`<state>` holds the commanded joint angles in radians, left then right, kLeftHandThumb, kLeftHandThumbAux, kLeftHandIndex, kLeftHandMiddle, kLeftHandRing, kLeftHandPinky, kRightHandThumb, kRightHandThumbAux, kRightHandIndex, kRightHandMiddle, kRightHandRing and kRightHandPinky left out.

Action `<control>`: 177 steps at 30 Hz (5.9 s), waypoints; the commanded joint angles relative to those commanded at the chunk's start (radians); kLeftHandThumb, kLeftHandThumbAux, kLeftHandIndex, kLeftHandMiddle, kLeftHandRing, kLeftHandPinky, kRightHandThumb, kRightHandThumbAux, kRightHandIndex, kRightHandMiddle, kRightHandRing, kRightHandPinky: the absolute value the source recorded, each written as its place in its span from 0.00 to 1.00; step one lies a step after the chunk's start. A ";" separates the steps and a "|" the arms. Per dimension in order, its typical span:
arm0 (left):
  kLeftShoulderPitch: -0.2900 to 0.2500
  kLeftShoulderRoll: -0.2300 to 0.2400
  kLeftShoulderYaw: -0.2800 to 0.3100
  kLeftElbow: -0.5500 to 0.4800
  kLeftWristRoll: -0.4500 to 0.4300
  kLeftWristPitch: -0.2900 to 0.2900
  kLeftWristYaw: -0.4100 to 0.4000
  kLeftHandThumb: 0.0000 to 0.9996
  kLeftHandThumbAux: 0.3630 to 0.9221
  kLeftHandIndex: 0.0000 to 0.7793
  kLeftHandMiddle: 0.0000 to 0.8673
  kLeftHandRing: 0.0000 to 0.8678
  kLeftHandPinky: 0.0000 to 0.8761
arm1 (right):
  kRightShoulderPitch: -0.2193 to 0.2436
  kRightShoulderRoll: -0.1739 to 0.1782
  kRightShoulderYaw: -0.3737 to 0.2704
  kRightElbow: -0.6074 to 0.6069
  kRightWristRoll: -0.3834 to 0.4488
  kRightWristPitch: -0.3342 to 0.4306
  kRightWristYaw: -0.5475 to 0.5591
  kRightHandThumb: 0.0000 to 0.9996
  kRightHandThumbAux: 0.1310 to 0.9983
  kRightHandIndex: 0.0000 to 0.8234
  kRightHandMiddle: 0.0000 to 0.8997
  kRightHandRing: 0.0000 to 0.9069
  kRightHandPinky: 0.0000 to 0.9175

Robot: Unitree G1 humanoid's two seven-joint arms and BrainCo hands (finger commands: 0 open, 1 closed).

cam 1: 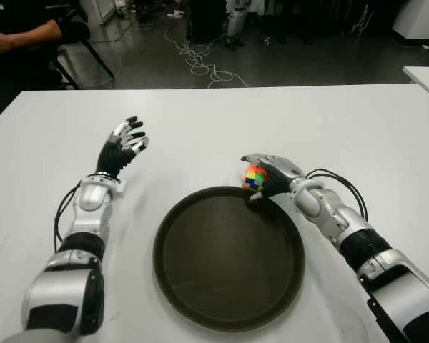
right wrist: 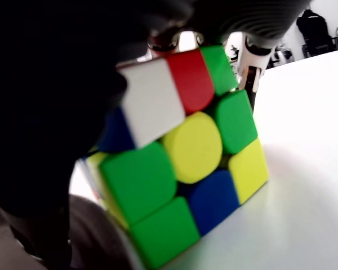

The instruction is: Pick up the Rubik's Cube and put it in the plate

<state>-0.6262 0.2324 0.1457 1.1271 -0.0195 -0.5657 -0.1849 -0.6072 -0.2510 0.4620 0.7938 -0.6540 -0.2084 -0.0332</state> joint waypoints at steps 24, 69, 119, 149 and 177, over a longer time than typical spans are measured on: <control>0.001 0.000 -0.001 -0.003 -0.002 0.014 0.000 0.25 0.57 0.13 0.19 0.20 0.22 | -0.026 0.015 0.003 0.055 0.002 0.043 0.000 0.00 0.77 0.23 0.21 0.21 0.19; 0.014 -0.003 -0.010 -0.022 0.004 0.004 0.021 0.23 0.56 0.12 0.18 0.19 0.20 | -0.012 0.011 0.011 0.052 -0.016 0.066 -0.109 0.69 0.70 0.51 0.68 0.69 0.68; 0.011 -0.007 -0.009 -0.022 0.001 0.012 0.022 0.24 0.58 0.12 0.18 0.19 0.21 | -0.010 0.027 -0.018 0.051 -0.001 0.086 -0.229 0.69 0.70 0.51 0.64 0.64 0.63; -0.004 -0.008 -0.008 0.001 0.003 0.006 0.017 0.24 0.56 0.13 0.19 0.20 0.24 | 0.022 -0.026 -0.002 -0.080 -0.060 0.060 -0.347 0.69 0.70 0.51 0.56 0.57 0.55; -0.003 -0.009 -0.016 0.002 0.014 0.007 0.037 0.22 0.53 0.13 0.18 0.20 0.23 | -0.015 -0.049 0.020 -0.153 -0.136 0.050 -0.311 0.69 0.70 0.51 0.60 0.60 0.57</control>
<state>-0.6293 0.2229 0.1295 1.1292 -0.0055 -0.5587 -0.1475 -0.6220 -0.2996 0.4820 0.6406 -0.7899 -0.1582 -0.3442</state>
